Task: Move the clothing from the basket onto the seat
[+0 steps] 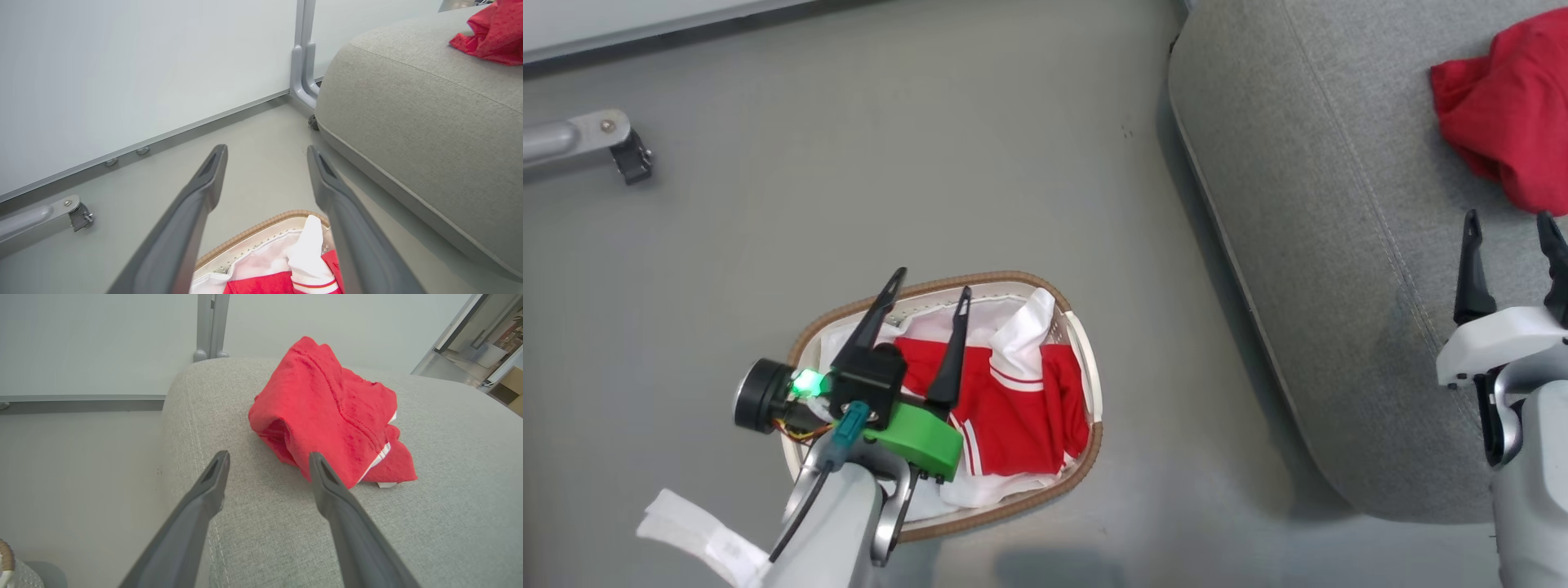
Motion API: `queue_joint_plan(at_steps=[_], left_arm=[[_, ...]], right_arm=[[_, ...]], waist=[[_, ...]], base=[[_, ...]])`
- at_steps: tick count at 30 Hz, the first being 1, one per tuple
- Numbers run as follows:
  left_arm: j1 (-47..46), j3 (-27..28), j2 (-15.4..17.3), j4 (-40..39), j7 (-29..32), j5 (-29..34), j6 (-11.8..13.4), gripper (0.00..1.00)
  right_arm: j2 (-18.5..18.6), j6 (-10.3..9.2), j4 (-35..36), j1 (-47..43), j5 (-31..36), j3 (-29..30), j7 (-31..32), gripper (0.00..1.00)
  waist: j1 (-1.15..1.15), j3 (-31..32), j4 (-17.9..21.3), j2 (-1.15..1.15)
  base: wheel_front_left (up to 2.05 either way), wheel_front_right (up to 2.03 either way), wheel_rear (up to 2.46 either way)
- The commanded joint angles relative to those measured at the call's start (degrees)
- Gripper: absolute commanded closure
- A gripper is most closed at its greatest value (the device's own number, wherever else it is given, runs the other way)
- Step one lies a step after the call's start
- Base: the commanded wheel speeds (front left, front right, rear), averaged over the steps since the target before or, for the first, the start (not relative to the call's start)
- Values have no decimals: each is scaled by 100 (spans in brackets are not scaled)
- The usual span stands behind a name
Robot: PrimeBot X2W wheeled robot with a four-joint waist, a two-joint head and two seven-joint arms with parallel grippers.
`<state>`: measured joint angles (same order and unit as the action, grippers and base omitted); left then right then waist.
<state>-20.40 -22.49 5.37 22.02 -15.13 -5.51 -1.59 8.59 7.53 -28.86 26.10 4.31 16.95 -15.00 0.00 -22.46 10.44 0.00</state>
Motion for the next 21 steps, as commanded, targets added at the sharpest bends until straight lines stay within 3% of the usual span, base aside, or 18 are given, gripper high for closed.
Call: queue_joint_plan(at_steps=[1, 8, 21], left_arm=[[162, 123, 44, -20, -2, -33, 69, 0], [681, 895, -8, -24, -2, -132, 292, 0], [1396, 1792, -102, -27, -1, -46, 303, 0]], right_arm=[[-13, -7, 91, -117, -85, -88, -26, 0], [-371, -7, 460, -473, -431, -782, -26, 0], [-551, -7, 512, -1137, -854, -1590, -26, 0]], waist=[[0, 328, -219, 0], [0, 923, -656, 0], [0, 1496, -1051, 0]], base=[[0, 0, 0], [0, 0, 0], [0, 0, 0]])
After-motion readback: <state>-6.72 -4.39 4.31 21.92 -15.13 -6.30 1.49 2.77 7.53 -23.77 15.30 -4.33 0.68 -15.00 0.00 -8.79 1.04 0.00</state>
